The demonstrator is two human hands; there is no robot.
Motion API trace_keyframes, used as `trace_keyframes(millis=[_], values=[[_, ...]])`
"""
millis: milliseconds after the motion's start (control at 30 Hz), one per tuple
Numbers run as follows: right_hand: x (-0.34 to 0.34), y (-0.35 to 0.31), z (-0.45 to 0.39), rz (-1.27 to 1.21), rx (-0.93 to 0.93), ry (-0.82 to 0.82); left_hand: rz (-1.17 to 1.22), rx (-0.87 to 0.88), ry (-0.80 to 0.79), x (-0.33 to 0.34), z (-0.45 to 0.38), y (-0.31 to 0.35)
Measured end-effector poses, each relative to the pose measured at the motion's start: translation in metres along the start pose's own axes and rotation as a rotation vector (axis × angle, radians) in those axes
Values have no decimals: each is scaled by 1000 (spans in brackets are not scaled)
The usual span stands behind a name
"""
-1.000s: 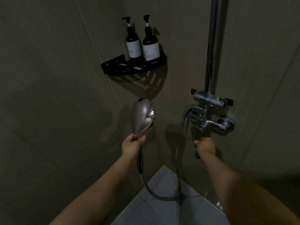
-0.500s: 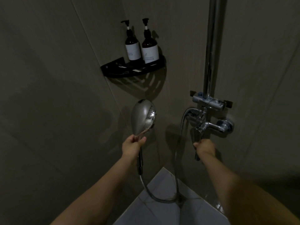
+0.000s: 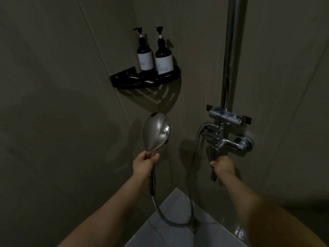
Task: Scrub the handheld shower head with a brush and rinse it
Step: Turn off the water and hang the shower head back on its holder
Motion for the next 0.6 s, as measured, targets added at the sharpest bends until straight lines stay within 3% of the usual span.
trace_keyframes(millis=[267, 400, 500, 600], values=[[-2, 1, -2, 98, 14, 55, -3, 12, -26, -6, 1, 5], [-4, 8, 3, 58, 174, -6, 24, 16, -52, -12, 1, 11], [2, 14, 14, -137, 336, -330, 58, 7, -86, -11, 2, 16], [3, -16, 39, -75, 247, -745, 59, 18, -138, -5, 6, 23]])
Point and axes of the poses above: each hand's wrist, its own z-axis away from the middle knuckle, its own x-axis out of the palm, y = z × x, the point moved 2 cm from there along -z, towards the middle knuckle, and after that the axes turned 5 degrees about y, right-handed, at the moved point
